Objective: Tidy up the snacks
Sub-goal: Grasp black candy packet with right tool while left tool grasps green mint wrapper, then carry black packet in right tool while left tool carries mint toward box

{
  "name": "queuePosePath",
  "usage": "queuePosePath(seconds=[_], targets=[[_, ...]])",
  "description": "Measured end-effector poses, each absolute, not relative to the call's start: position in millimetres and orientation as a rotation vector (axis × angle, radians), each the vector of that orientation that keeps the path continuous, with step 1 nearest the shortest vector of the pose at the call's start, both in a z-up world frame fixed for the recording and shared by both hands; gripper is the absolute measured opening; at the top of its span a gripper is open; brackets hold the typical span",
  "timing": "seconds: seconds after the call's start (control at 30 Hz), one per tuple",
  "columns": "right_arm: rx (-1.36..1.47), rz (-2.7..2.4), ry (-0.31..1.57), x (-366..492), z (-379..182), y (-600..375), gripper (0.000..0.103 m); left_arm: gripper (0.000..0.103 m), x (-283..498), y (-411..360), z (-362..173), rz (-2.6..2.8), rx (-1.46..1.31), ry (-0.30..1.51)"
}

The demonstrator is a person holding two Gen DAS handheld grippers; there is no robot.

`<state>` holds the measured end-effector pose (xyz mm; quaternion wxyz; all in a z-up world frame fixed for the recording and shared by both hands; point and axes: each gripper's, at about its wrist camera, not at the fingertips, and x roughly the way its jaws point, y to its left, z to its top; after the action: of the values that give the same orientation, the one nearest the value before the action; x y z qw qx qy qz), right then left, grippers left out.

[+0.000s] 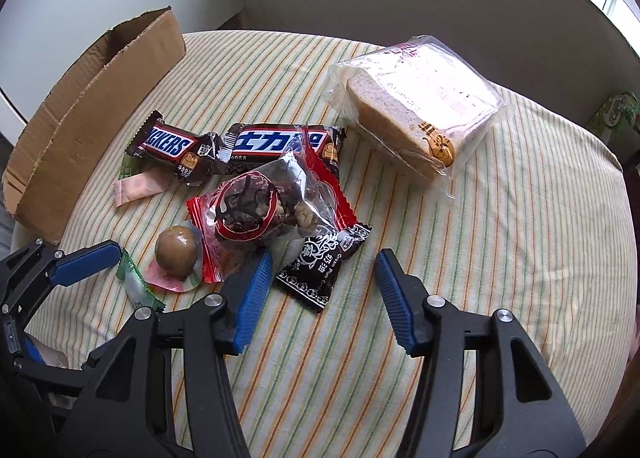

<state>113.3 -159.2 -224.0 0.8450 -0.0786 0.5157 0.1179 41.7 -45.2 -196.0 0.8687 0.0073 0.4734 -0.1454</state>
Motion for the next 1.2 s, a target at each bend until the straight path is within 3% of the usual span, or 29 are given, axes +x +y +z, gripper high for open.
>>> queuePosePath(seconds=[0.1, 0.17, 0.3, 0.43, 0.67, 1.2], targets=[[-0.178, 0.25, 1.076, 111, -222, -165, 0.043, 0.062, 45, -49, -196, -0.292, 0.008, 0.982], [-0.169, 0.249, 1.071, 111, -220, -171, 0.029, 0.062, 45, -48, -196, -0.292, 0.001, 0.98], [-0.145, 0.258, 1.071, 110, -219, -184, 0.029, 0.06, 45, -50, -196, -0.284, 0.01, 0.971], [-0.148, 0.254, 1.063, 106, -218, -189, 0.029, 0.045, 41, -47, -196, -0.255, 0.018, 0.948], [-0.168, 0.247, 1.051, 101, -218, -188, 0.029, 0.037, 37, -45, -195, -0.239, 0.023, 0.932], [-0.137, 0.222, 1.028, 90, -207, -202, 0.029, 0.036, 37, -37, -188, -0.189, -0.087, 0.915]])
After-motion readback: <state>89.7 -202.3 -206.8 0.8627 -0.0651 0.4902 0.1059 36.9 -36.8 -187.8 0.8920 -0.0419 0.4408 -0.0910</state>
